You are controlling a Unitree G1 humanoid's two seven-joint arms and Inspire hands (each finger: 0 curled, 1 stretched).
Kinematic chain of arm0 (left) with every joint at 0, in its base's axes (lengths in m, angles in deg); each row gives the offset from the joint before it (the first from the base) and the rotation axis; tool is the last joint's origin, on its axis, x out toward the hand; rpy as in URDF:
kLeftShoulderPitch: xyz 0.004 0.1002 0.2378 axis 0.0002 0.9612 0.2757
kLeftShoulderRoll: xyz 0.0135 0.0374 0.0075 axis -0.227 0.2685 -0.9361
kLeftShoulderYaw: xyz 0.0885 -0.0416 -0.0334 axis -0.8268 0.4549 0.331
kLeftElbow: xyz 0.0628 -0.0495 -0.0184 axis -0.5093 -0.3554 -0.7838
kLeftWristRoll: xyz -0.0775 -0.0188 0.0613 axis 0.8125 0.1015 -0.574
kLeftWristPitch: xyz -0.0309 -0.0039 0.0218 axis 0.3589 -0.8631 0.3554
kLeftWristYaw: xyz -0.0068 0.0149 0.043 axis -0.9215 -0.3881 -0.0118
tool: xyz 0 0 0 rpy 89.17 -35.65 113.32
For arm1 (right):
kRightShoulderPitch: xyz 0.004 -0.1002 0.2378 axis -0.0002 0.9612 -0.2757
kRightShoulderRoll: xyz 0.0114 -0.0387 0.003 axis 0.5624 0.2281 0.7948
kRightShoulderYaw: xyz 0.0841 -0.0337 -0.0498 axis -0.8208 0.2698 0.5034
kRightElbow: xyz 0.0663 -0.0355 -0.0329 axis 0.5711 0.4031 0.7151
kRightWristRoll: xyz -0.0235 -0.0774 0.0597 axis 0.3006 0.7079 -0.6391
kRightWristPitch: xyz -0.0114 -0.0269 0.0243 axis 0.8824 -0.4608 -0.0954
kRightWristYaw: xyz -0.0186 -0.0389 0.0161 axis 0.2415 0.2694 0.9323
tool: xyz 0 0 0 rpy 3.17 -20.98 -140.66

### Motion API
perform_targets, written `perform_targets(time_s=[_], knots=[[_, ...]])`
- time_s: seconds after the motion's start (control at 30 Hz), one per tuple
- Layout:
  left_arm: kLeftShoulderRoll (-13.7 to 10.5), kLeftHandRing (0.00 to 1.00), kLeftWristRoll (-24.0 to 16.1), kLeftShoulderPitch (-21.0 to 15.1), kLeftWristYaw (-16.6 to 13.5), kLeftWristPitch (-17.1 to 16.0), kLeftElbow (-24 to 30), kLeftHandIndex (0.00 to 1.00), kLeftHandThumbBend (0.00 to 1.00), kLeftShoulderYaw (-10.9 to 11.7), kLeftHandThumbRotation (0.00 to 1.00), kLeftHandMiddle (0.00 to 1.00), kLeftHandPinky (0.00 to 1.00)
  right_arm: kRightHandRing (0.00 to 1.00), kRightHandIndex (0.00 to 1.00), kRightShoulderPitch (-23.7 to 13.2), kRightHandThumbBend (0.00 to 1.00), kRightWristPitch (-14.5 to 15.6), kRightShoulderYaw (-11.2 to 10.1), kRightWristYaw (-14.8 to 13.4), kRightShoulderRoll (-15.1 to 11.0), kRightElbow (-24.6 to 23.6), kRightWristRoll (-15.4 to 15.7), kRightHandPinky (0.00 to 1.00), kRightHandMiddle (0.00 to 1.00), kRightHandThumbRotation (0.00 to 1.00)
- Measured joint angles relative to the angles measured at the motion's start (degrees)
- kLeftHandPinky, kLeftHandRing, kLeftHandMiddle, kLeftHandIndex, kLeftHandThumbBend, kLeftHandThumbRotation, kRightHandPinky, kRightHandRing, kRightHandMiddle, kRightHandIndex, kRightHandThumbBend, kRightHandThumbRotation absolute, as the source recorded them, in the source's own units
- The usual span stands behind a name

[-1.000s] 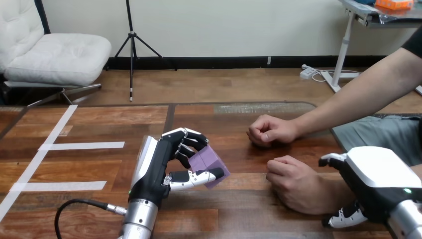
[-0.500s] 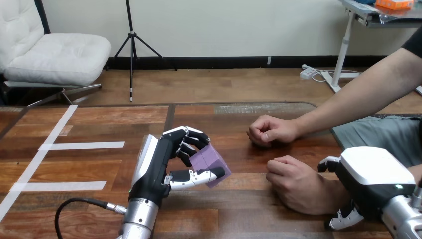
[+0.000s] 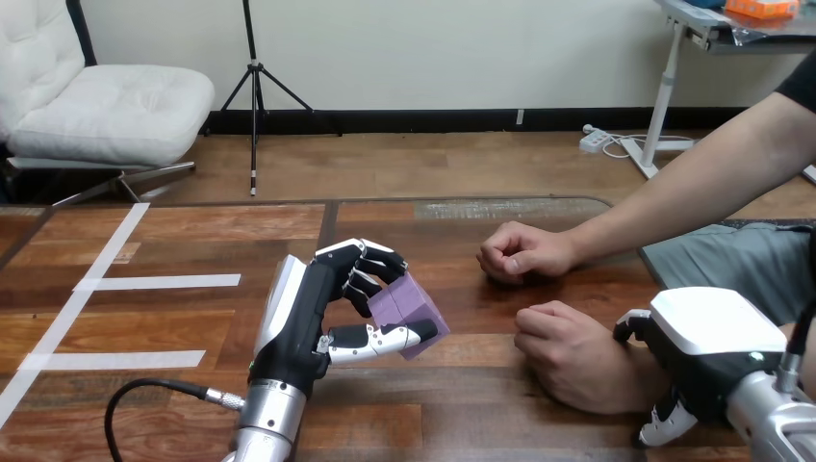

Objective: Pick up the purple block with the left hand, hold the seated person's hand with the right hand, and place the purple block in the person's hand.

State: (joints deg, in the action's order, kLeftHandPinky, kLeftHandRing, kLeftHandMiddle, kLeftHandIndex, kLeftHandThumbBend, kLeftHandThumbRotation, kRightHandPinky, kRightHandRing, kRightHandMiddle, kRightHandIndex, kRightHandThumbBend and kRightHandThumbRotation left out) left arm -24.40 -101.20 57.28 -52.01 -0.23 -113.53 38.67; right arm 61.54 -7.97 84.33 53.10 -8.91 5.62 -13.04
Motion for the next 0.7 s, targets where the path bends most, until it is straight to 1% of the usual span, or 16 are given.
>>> perform_targets(time_s=[0.13,0.33,0.7], knots=[[-0.1,0.43,0.0,0.2,0.1,0.0,0.3,0.54,0.71,0.0,0.0,0.51,0.37,0.82,0.81,-1.2,0.85,0.8,0.9,0.5,0.0,1.0,1.3,0.8,0.83,0.08],[-0.1,0.43,0.0,0.4,0.2,0.0,0.4,0.54,0.71,0.0,0.0,0.5,0.37,0.83,0.81,-2.1,0.84,1.8,1.9,1.1,0.0,2.3,3.2,0.81,0.83,0.09],[-0.3,0.43,0.0,1.0,0.4,0.0,0.6,0.53,0.71,0.0,0.0,0.5,0.37,0.83,0.81,-2.8,0.83,3.2,3.2,1.8,0.0,4.1,4.3,0.82,0.83,0.09]])
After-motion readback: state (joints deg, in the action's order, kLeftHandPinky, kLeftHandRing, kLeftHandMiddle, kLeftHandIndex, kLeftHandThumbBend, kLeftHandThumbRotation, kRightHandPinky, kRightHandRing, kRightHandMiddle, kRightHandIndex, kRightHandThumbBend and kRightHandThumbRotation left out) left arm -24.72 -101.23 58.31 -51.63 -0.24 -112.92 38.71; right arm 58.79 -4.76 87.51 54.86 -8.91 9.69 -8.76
